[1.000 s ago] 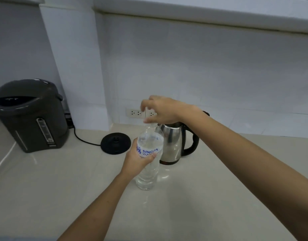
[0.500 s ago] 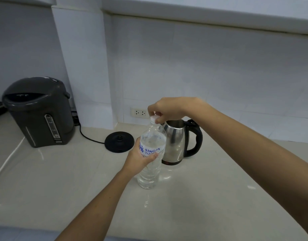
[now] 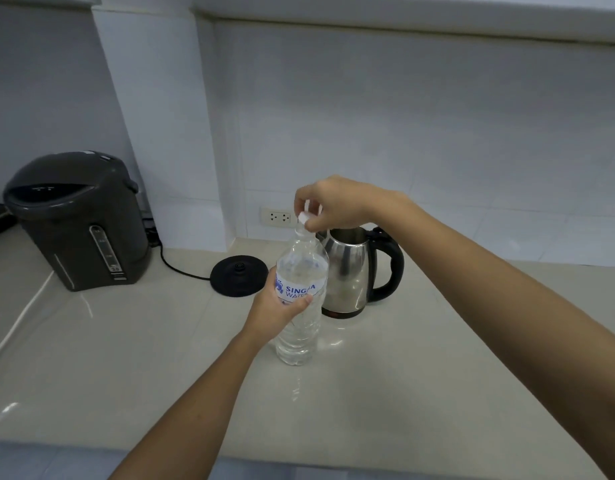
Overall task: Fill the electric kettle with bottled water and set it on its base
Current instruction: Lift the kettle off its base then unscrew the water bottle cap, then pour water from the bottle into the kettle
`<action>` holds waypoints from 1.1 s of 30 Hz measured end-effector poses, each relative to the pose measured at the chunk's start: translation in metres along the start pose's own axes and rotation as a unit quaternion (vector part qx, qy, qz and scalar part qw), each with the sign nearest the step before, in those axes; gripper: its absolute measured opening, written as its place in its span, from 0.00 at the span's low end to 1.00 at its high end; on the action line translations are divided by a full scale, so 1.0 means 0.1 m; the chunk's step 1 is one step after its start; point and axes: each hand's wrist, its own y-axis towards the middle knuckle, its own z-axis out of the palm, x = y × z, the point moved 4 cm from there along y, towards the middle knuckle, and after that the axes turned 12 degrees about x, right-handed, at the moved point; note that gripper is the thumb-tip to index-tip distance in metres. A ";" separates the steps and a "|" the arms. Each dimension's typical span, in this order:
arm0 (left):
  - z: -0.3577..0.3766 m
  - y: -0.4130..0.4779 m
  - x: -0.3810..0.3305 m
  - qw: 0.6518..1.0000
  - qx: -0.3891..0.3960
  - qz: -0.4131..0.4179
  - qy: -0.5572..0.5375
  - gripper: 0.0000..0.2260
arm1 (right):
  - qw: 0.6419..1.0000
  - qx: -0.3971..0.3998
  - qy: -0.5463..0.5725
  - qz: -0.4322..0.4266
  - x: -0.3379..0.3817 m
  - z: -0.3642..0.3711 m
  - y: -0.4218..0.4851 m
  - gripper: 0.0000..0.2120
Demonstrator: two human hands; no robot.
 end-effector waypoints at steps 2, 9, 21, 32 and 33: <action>0.02 0.01 0.02 1.000 0.000 0.004 -0.010 0.34 | 0.996 -0.051 0.069 -0.012 -0.06 -0.04 -0.14 0.08; 0.24 -0.13 0.14 0.993 -0.087 0.006 -0.074 0.37 | 0.921 -0.190 0.302 0.156 -0.92 1.23 -0.52 0.10; 0.68 -0.19 0.12 0.948 -0.315 -0.012 -0.039 0.50 | 0.891 -0.051 0.213 0.398 -1.40 3.08 -0.84 0.08; 0.42 -0.01 0.12 0.960 -0.279 -0.033 -0.009 0.42 | 0.937 -0.129 0.114 0.305 -1.45 2.53 -0.83 0.09; 0.38 0.00 0.10 0.962 -0.270 -0.032 0.001 0.42 | 0.940 -0.193 0.068 0.272 -1.43 2.29 -0.82 0.08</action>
